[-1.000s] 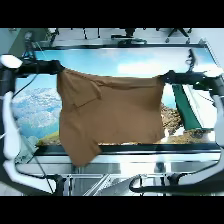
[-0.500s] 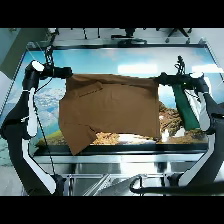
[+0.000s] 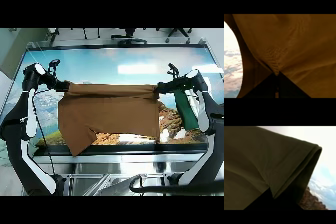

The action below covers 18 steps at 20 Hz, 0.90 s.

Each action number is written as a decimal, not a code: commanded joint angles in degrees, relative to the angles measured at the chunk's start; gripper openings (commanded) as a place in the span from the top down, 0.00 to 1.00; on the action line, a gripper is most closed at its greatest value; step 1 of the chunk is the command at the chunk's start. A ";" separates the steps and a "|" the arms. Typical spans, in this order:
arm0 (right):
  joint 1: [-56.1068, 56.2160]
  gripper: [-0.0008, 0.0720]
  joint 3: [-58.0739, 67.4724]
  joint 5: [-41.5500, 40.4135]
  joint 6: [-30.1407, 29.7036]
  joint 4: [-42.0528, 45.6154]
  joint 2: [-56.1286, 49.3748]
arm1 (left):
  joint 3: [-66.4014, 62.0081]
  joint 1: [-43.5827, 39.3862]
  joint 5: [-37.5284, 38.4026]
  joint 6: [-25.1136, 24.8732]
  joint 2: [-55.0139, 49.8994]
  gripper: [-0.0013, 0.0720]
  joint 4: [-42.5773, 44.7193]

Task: Fold the shirts.

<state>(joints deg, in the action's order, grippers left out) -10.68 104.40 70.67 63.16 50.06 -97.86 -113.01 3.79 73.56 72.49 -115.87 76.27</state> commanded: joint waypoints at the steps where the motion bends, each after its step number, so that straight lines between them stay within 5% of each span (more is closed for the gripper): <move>1: 0.33 0.96 -0.09 -0.83 1.66 6.36 0.17 | 0.96 0.00 -0.35 0.87 -1.05 0.96 3.74; 8: 1.27 0.96 -0.07 -1.40 2.47 6.67 0.20 | 0.96 -0.07 -2.86 1.51 -1.16 0.96 -0.04; 9: 1.49 0.89 -0.07 -1.25 2.47 6.67 0.31 | 0.96 -0.07 -2.64 1.53 -1.16 0.95 -1.60; 10: 1.66 0.58 0.02 -0.87 2.49 6.38 0.55 | 0.92 -0.07 -1.99 1.55 -1.07 0.68 -2.97; 11: 1.81 0.28 0.02 -0.13 2.95 6.32 1.22 | 0.35 -0.07 -0.07 2.80 -0.94 0.27 -3.85; 12: 1.79 0.26 0.04 1.03 3.10 6.36 2.43 | -1.22 -0.02 3.02 5.97 -0.92 0.16 -4.26; 15: -1.20 0.31 -0.04 8.83 4.61 8.76 8.46 | -4.28 1.79 14.82 10.01 1.03 0.16 -4.37; 17: -4.83 0.51 -2.51 13.97 4.61 8.85 12.92 | 2.84 3.65 18.53 11.26 5.97 0.16 -4.37; 18: -6.78 0.52 -6.12 15.02 4.92 8.87 15.65 | 9.03 4.79 19.50 11.61 9.53 0.16 -4.39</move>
<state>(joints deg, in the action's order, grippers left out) -13.56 102.37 79.11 67.26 58.11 -87.94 -111.57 6.39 85.78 81.36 -111.96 72.60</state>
